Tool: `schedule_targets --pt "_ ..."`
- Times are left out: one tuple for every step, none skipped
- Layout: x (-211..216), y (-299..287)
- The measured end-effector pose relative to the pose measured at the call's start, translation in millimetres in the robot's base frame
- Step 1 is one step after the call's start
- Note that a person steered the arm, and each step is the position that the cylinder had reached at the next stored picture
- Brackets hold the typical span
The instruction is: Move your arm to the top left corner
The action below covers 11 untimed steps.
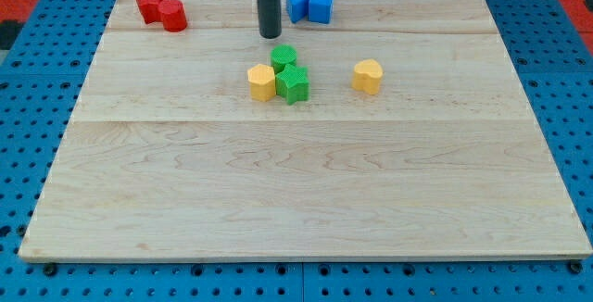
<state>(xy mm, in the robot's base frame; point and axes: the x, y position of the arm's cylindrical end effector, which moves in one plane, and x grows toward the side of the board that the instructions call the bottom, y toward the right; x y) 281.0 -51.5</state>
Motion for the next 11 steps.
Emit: schedule_targets --pt "0.0 -20.0" --pt "0.0 -27.5" --pt "0.2 -29.4" --pt "16.0 -47.5" --pt "35.0 -87.2" --pt "35.6 -157.9" --pt "35.6 -227.7" --pt "30.5 -252.7" --pt "5.2 -253.1" --pt "-29.6 -250.4" --pt "-67.4 -241.0"
